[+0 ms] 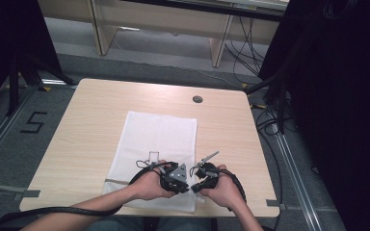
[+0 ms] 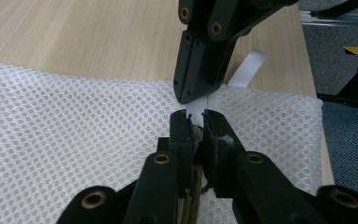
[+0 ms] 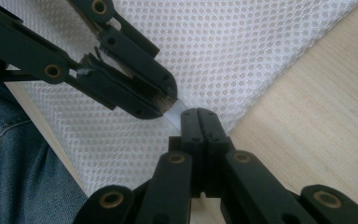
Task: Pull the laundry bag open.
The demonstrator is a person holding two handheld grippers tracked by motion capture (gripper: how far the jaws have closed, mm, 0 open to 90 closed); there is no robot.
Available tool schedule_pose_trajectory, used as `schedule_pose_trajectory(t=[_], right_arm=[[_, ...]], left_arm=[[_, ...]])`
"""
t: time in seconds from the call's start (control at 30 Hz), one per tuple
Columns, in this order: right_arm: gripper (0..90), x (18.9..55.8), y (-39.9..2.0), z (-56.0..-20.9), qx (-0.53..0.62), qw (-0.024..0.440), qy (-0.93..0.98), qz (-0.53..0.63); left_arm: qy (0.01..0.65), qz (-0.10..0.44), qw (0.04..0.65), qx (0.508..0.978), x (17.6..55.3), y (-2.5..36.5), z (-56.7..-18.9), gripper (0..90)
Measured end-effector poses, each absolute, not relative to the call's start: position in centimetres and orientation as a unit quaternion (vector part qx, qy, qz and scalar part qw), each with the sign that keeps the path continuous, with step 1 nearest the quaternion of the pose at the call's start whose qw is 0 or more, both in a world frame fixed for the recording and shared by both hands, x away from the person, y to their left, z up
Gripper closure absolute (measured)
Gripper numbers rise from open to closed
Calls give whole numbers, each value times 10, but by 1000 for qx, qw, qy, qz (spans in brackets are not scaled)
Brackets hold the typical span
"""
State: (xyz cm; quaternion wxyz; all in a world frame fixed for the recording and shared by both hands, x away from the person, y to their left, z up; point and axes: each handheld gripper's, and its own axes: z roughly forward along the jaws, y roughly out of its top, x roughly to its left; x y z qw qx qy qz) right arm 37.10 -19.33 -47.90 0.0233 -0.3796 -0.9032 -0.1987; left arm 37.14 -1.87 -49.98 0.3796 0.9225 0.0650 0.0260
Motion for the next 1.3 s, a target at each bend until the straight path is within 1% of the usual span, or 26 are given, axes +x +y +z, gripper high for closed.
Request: schedule_pose_trajectory(t=[0.17, 0.2, 0.27, 0.53, 0.63, 0.83, 0.93, 1.1, 1.3], right_arm=[[900, 370, -192, -479, -387, 31, -900, -197], [900, 371, -193, -479, -380, 25, -903, -198], [900, 370, -192, -478, -389, 31, -900, -192], [900, 372, -191, -474, -391, 21, -896, -209], [900, 371, -188, -478, -398, 36, -895, -196], [900, 371, -185, -480, -387, 24, -903, -184], [900, 370, -184, -480, -387, 16, -904, -183], [900, 370, -183, -480, -400, 22, -899, -177], [900, 371, -185, -481, -387, 20, -903, -185]], left_arm=[[64, 26, 383, 921, 372, -19, -500, 822], [64, 25, 381, 922, 373, -18, -500, 822], [72, 19, 379, 923, 373, -18, -502, 822], [83, 19, 392, 916, 372, -20, -504, 822], [79, 20, 387, 919, 373, -19, -504, 822], [88, 12, 387, 918, 372, -18, -503, 824], [81, 18, 385, 919, 372, -18, -502, 824], [80, 17, 384, 920, 372, -18, -502, 825], [81, 17, 382, 920, 373, -17, -501, 825]])
